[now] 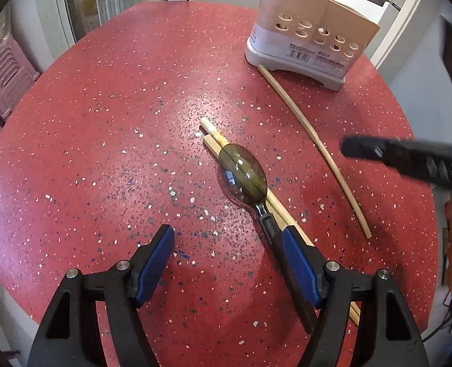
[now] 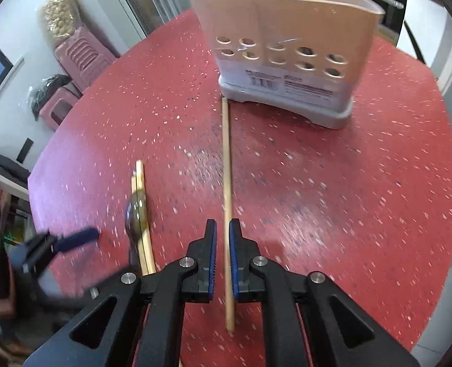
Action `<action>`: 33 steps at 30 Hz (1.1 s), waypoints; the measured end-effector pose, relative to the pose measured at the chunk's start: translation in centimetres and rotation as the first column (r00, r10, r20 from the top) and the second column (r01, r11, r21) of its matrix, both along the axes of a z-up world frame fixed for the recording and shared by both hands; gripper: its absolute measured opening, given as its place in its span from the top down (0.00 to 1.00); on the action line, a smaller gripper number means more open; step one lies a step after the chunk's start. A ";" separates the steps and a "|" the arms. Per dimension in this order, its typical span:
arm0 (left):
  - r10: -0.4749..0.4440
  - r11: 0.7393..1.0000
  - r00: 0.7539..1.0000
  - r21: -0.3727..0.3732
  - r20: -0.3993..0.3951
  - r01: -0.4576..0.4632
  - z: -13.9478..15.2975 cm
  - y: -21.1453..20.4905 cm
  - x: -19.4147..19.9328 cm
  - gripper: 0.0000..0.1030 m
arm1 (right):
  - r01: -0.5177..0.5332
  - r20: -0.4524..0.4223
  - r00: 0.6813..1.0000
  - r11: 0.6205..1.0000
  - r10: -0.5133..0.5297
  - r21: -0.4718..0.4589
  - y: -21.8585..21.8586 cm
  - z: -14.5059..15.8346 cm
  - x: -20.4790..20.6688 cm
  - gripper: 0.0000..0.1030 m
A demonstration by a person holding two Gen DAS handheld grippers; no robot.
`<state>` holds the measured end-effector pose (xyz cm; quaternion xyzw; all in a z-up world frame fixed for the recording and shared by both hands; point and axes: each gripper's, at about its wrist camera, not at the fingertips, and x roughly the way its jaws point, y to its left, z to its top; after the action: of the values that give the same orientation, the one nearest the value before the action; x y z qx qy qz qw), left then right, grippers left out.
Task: Organize utensils
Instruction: 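Grasp a dark brown spoon with the left tool while the right tool regrips the chopstick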
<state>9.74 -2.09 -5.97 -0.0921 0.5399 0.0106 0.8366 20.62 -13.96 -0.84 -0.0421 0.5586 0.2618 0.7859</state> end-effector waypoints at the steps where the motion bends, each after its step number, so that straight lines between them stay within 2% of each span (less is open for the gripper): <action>1: 0.001 1.000 1.000 0.006 -0.004 -0.001 0.0 0.0 -0.3 0.06 | 0.001 -0.007 1.000 1.000 -0.001 -0.007 0.5 -0.1 0.6 0.86; 2: 0.002 1.000 1.000 0.009 -0.007 -0.002 -0.1 0.0 -0.5 0.06 | 0.003 -0.005 1.000 1.000 -0.003 -0.020 1.0 -0.3 1.2 0.83; 4: 0.008 1.000 1.000 0.010 -0.013 -0.008 -0.4 0.3 -0.4 0.06 | 0.002 -0.006 1.000 0.999 -0.002 -0.040 1.7 -0.5 2.0 0.68; 5: 0.011 1.000 1.000 0.010 -0.016 -0.011 -0.5 0.4 -0.3 0.06 | 0.003 -0.007 1.000 0.999 -0.004 -0.048 2.0 -0.6 2.3 0.65; 11: 0.018 0.999 1.000 0.035 -0.025 -0.017 -0.5 0.0 -0.8 0.06 | 0.016 -0.009 1.000 0.996 -0.017 -0.089 3.7 -1.2 4.2 0.64; 19: 0.019 1.000 0.998 0.023 -0.058 -0.018 -0.1 0.1 -1.4 0.11 | -0.040 0.009 0.999 0.986 0.042 -0.162 7.3 -1.5 5.2 0.65; 21: 0.011 0.999 0.998 0.031 -0.063 -0.009 0.0 -0.1 -1.6 0.11 | -0.040 -0.018 0.999 0.986 0.038 -0.162 7.7 -2.0 5.5 0.65; 28: 0.004 0.998 0.997 0.056 -0.072 0.000 0.0 -1.2 -1.2 0.11 | -0.047 -0.015 0.999 0.986 0.045 -0.159 8.1 -2.5 5.7 0.65; 32: -0.006 0.999 0.997 0.052 -0.079 0.010 0.2 -1.4 -0.7 0.11 | -0.052 -0.022 0.999 0.983 0.049 -0.174 8.0 -2.5 6.2 0.65; 33: -0.007 0.999 0.996 0.040 -0.086 0.010 0.2 -1.3 -0.7 0.14 | -0.056 -0.022 0.998 0.982 0.052 -0.181 8.2 -2.5 6.3 0.65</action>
<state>9.07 -3.38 -5.74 -0.0725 0.5754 0.0220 0.8144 26.89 -5.74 -3.37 -0.1264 0.5856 0.2314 0.7665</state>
